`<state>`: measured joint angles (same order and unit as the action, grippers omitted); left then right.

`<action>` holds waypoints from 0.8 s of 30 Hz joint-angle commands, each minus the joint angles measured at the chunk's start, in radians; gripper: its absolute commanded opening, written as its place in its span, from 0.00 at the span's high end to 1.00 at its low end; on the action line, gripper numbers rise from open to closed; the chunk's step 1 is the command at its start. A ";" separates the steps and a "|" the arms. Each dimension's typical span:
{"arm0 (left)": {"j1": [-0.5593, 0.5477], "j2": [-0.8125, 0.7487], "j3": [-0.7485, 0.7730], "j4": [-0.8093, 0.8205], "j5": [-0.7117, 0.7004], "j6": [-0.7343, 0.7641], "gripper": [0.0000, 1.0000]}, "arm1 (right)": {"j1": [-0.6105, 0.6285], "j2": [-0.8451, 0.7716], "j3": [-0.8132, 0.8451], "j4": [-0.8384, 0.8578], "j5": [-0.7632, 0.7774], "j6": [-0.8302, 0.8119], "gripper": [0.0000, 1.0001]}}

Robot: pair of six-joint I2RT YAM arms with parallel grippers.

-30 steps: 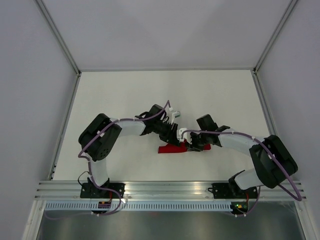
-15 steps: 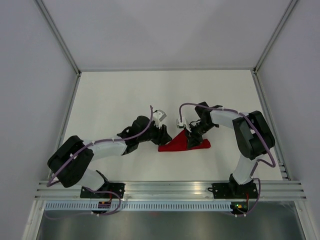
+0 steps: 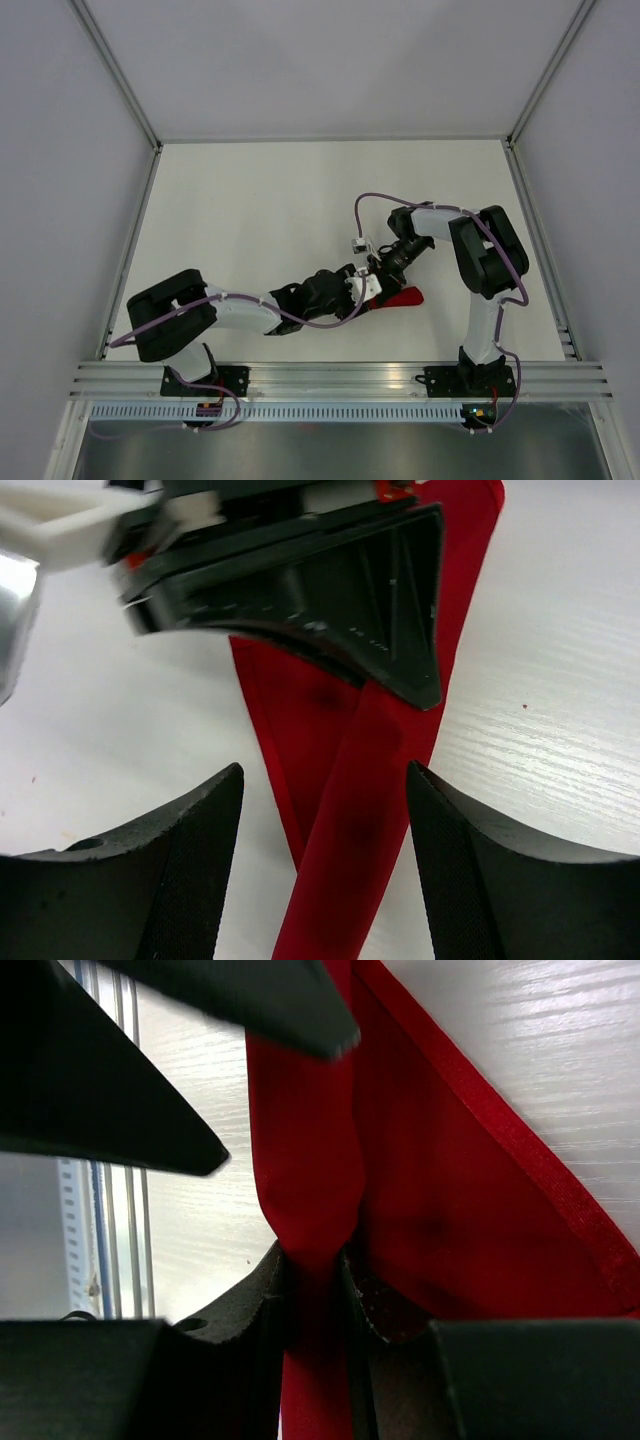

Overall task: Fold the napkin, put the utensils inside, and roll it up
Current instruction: Roll the napkin with the utensil

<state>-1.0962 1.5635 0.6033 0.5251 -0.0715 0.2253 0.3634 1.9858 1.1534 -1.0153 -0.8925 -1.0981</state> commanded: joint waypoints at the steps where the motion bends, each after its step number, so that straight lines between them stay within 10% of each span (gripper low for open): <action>1: -0.043 0.075 0.062 0.035 -0.030 0.192 0.29 | -0.001 0.064 -0.003 0.020 0.115 -0.068 0.82; 12: -0.070 0.219 0.124 0.004 0.025 0.275 0.33 | -0.012 0.093 0.020 0.000 0.116 -0.069 0.82; 24: -0.070 0.294 0.104 -0.020 0.067 0.135 0.92 | -0.020 0.093 0.028 -0.005 0.115 -0.066 0.80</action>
<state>-1.1725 1.8069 0.7090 0.5640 -0.0128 0.4225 0.3393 2.0460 1.1950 -1.1137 -0.8913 -1.1011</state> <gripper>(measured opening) 0.149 0.302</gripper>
